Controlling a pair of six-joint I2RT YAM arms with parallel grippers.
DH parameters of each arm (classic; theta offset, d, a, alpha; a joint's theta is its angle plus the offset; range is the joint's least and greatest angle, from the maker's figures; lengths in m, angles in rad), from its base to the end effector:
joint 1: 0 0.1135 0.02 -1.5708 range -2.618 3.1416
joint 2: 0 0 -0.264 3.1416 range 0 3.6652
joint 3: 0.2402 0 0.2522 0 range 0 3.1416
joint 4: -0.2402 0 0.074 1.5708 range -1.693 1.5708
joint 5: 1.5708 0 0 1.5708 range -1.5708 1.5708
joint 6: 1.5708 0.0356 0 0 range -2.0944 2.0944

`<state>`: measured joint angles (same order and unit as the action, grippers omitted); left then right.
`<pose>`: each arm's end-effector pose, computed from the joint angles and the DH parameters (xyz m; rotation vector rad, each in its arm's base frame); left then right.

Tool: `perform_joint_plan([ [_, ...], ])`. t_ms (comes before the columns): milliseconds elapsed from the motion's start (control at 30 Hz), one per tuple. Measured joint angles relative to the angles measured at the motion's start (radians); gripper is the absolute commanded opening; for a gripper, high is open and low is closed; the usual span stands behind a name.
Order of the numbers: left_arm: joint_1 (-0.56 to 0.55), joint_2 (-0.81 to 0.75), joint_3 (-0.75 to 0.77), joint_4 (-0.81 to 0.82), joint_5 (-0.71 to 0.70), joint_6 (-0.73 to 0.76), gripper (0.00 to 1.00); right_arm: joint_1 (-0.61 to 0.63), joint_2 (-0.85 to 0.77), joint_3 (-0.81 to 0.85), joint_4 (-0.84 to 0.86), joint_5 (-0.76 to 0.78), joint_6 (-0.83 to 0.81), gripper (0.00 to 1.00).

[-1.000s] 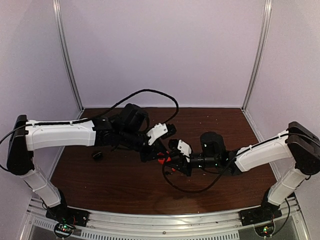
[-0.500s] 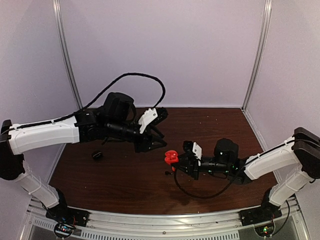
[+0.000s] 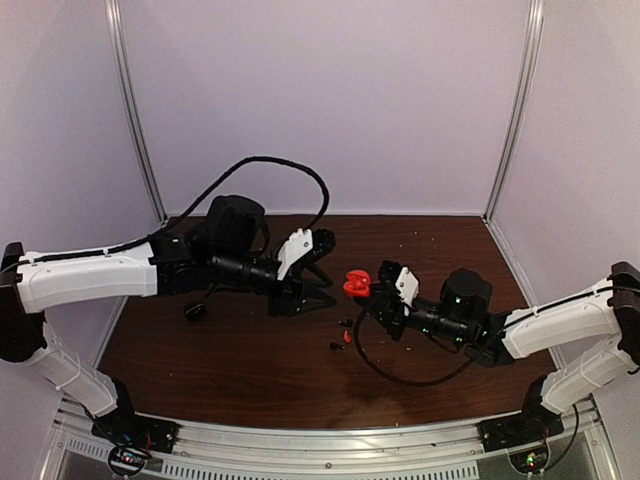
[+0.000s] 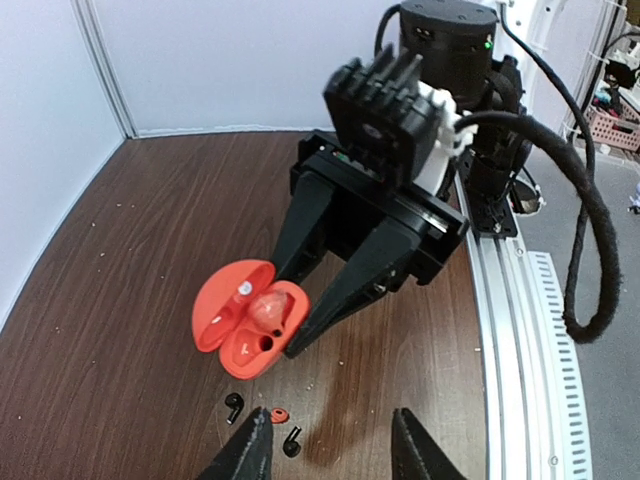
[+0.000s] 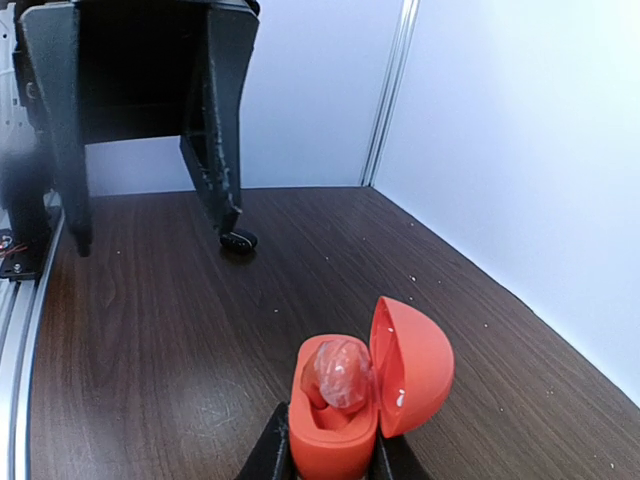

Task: Insert the wireless bluetooth earbuds into the charging case
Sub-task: Adjust the right earbud in the right side groove of the charging case.

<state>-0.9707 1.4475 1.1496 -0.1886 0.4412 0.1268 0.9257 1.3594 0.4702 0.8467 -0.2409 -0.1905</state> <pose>0.1756 -0.2836 0.3113 1.3577 1.6686 -0.9620 0.1580 0.2240 0.2146 -1.0392 1.3021 0.7569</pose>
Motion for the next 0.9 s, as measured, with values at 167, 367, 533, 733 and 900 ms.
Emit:
perform_joint_plan([
  [167,-0.009,0.0,-0.029,0.011,0.002,0.053,0.45,0.009,0.0,0.002,-0.043,0.022,-0.013,0.07],
  [367,-0.012,0.0,-0.032,0.055,0.008,0.111,0.45,0.024,0.0,0.024,-0.073,0.017,-0.014,0.07],
  [533,-0.018,0.001,-0.032,0.086,0.013,0.142,0.42,0.039,0.002,0.037,-0.08,0.013,-0.016,0.07],
  [733,-0.019,0.01,-0.032,0.12,0.008,0.155,0.41,0.057,0.008,0.048,-0.103,0.01,-0.023,0.07],
  [900,-0.02,0.019,-0.032,0.133,0.008,0.16,0.36,0.068,0.01,0.05,-0.104,0.01,-0.024,0.07],
])
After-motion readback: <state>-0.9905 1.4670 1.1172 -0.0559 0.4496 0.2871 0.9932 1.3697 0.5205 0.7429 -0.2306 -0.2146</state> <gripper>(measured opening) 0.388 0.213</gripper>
